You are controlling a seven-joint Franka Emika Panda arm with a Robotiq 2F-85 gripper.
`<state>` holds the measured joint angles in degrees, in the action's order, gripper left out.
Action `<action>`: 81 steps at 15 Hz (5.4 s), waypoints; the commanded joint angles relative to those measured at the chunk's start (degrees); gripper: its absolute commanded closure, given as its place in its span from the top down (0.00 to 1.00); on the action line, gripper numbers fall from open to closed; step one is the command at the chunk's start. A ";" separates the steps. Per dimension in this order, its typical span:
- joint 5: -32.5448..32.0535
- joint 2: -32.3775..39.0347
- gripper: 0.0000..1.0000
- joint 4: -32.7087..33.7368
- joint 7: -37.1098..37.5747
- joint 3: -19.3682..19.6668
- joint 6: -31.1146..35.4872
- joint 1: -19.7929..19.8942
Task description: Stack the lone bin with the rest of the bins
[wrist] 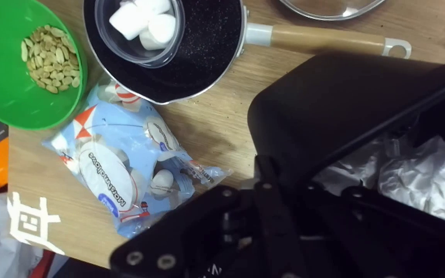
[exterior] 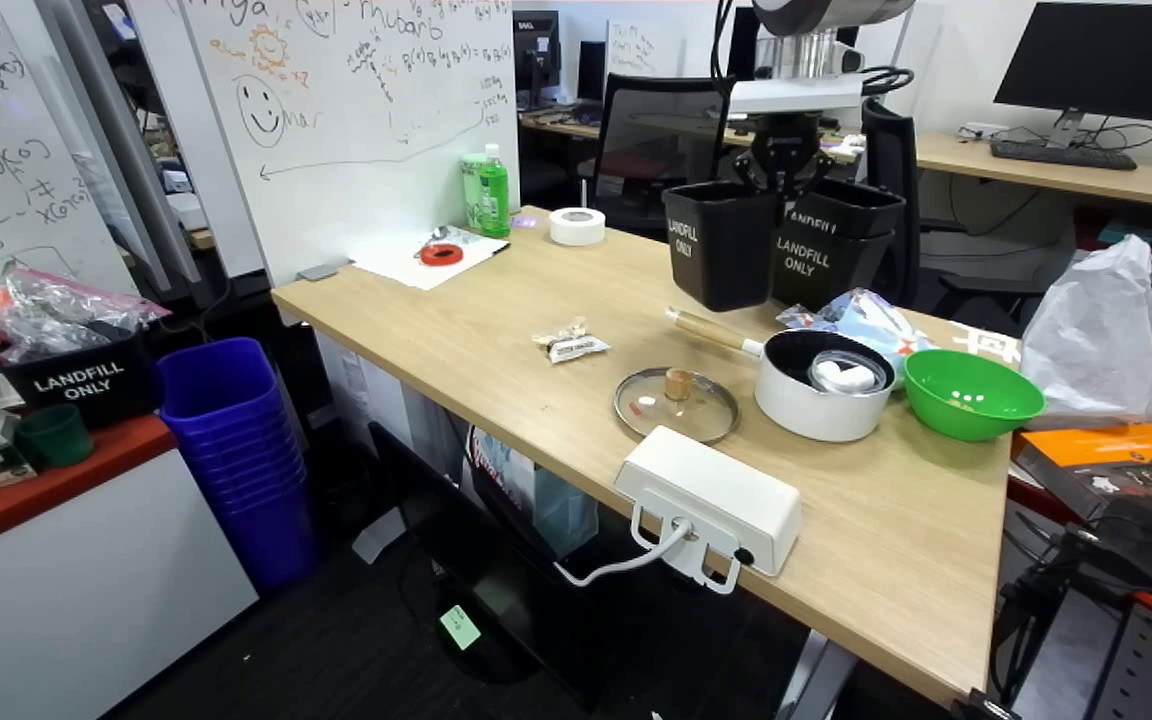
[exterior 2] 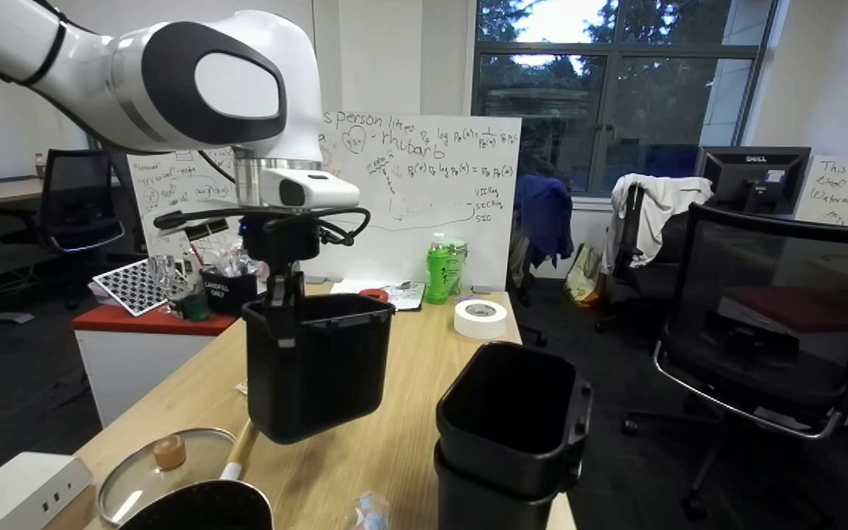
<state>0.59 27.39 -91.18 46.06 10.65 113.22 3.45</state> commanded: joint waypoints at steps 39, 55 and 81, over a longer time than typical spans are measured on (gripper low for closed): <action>5.53 -3.43 0.01 14.35 -21.22 2.53 -10.00 10.18; 6.41 -4.36 0.01 13.91 -23.15 2.89 -9.83 12.71; 6.55 4.79 0.01 26.44 -29.50 6.03 -7.61 21.46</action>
<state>7.44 31.73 -65.90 18.26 16.64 106.46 24.28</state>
